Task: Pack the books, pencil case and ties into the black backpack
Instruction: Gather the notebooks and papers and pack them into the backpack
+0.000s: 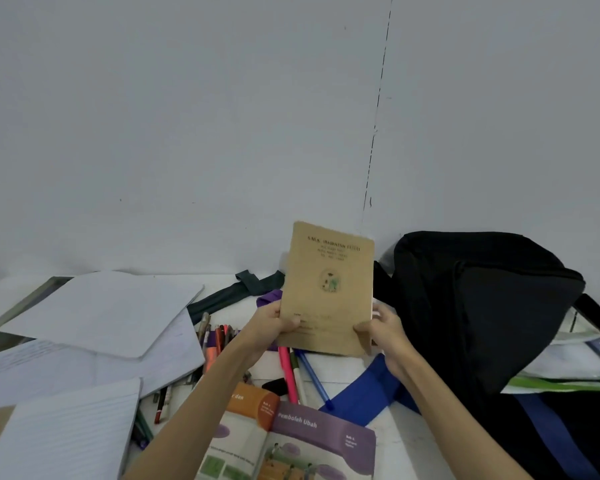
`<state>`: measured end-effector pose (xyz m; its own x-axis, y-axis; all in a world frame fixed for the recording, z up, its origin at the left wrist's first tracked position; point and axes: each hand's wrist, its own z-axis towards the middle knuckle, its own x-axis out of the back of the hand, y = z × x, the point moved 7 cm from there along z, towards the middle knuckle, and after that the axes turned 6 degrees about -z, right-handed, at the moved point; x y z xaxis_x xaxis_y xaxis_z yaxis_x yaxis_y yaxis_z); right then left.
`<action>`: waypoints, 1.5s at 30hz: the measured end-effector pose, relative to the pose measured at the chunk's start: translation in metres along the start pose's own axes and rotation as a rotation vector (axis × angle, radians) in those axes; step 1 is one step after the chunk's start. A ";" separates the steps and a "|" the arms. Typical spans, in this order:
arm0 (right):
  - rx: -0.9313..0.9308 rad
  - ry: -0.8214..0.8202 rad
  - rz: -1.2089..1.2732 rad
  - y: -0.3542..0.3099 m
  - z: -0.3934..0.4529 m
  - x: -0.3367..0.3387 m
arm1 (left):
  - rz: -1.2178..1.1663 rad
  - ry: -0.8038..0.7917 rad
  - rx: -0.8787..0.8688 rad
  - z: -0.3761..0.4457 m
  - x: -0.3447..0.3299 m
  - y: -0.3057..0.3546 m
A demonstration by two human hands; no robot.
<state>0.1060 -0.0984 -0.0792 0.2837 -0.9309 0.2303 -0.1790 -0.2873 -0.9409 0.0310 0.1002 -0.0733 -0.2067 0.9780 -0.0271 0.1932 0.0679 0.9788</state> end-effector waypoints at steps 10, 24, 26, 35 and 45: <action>0.299 0.072 -0.020 -0.047 -0.016 0.015 | 0.102 0.022 -0.268 -0.008 -0.029 0.044; 0.702 0.320 -0.595 -0.120 -0.066 0.075 | 0.632 0.203 -0.398 -0.016 -0.045 0.072; 0.721 0.313 -0.892 -0.128 -0.071 0.082 | 0.836 0.208 -0.552 -0.032 -0.062 0.106; 0.641 0.143 -0.449 -0.125 -0.106 0.160 | 0.662 0.312 -1.096 -0.073 -0.144 0.189; 0.381 0.277 0.191 -0.054 -0.114 0.307 | 0.491 -0.198 -0.078 -0.049 -0.236 0.044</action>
<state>0.0950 -0.3945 0.0705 0.0092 -0.9985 0.0537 0.1679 -0.0514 -0.9845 0.0416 -0.1375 -0.0138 0.0767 0.9100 0.4074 0.1481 -0.4144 0.8979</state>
